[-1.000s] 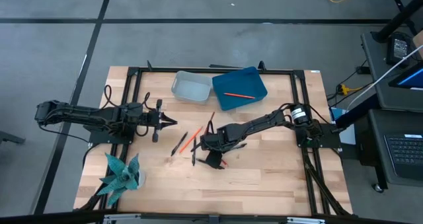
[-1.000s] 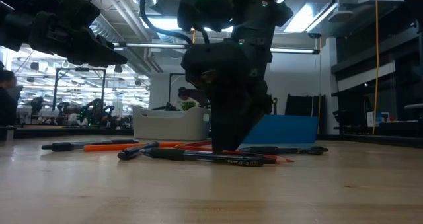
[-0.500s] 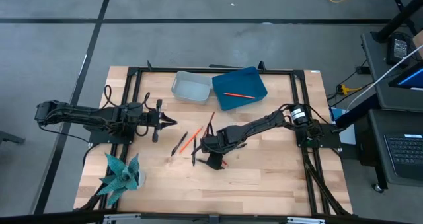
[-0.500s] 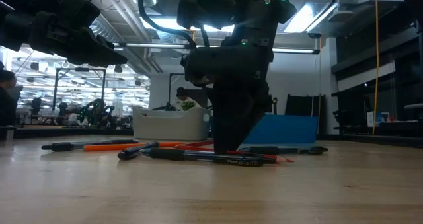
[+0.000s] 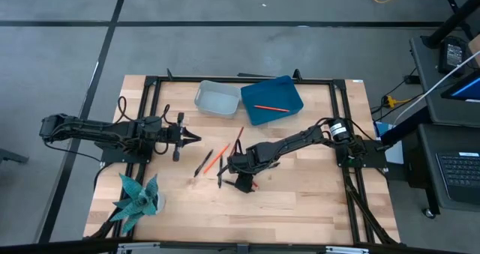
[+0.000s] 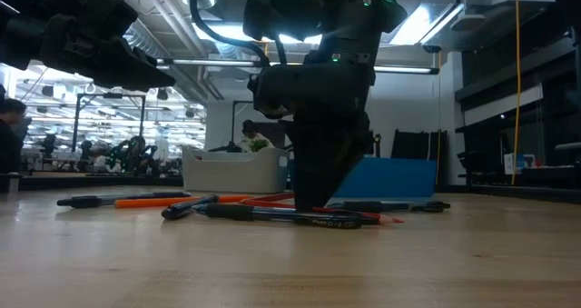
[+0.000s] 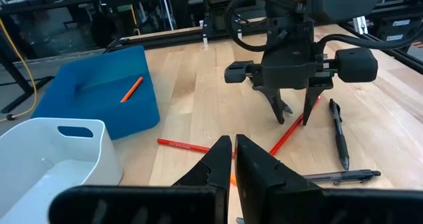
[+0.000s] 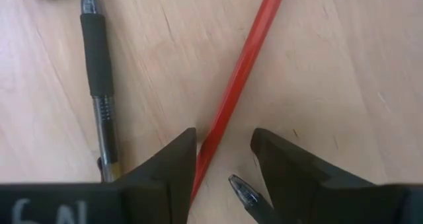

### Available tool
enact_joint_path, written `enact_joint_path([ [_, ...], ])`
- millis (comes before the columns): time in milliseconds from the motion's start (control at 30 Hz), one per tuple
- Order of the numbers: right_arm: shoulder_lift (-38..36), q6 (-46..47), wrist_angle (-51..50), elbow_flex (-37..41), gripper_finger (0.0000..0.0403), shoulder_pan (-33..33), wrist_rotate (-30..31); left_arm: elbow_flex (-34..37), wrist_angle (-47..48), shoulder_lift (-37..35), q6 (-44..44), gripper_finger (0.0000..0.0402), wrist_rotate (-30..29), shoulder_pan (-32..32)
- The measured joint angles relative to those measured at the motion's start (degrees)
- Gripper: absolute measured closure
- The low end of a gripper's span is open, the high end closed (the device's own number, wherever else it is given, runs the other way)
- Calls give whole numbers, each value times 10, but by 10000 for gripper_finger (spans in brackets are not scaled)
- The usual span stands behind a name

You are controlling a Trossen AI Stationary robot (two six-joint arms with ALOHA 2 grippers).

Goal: Sort pens & pencils
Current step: Put the red pencil into the blue bin

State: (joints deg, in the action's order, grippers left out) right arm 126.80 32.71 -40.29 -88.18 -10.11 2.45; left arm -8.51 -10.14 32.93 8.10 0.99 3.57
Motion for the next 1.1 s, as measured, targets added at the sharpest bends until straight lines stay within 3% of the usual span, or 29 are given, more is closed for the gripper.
enact_joint_path([
  [700,2,-38,0,0,240,5,48,0,-10,0,0,388,0,0],
  [1100,2,-63,5,0,324,9,23,0,-10,0,1,388,0,0],
])
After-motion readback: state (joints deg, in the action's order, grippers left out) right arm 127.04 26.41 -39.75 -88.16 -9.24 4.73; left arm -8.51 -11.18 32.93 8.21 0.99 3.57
